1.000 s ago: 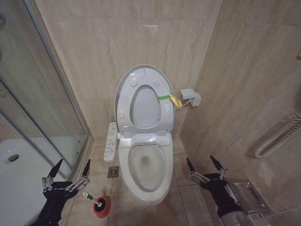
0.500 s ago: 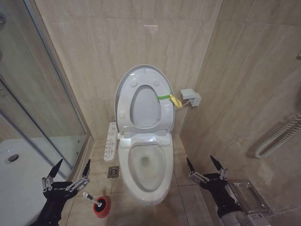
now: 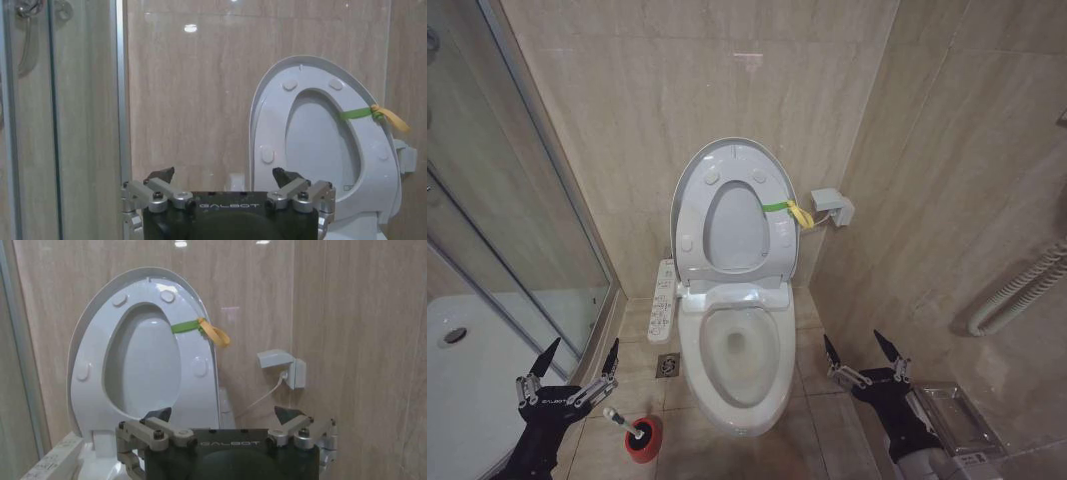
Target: Open the toilet lid, clean the toilet bowl with a toilet brush, close the toilet lid, and flush.
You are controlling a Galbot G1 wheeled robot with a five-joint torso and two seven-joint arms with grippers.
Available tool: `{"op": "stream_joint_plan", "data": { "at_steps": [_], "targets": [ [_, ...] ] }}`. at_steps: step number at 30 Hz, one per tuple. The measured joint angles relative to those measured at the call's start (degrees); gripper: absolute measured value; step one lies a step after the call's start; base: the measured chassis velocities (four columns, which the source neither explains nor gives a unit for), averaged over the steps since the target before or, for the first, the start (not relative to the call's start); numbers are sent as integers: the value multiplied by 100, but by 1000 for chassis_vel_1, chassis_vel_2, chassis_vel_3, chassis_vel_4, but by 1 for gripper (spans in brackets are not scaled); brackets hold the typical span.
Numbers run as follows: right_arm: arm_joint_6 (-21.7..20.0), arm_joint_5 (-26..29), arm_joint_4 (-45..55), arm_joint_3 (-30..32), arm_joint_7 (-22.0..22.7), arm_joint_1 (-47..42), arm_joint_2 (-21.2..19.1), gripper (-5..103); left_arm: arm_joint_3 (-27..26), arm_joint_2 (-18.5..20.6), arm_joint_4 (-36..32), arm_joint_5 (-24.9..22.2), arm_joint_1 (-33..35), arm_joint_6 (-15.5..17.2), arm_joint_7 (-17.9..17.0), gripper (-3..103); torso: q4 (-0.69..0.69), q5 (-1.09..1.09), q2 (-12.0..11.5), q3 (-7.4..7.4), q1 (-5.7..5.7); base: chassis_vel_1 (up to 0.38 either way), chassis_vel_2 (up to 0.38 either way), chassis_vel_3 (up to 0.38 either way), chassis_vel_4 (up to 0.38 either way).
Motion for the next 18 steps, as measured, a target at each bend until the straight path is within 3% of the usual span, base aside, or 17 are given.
{"op": "stream_joint_plan", "data": {
  "at_steps": [18],
  "targets": [
    [0, 0, 0, 0, 0, 0, 0, 100, -1, 0, 0, -1, -1, 0, 0, 99, 0, 0, 0, 0, 0, 0, 0, 0, 0]
  ]
}}
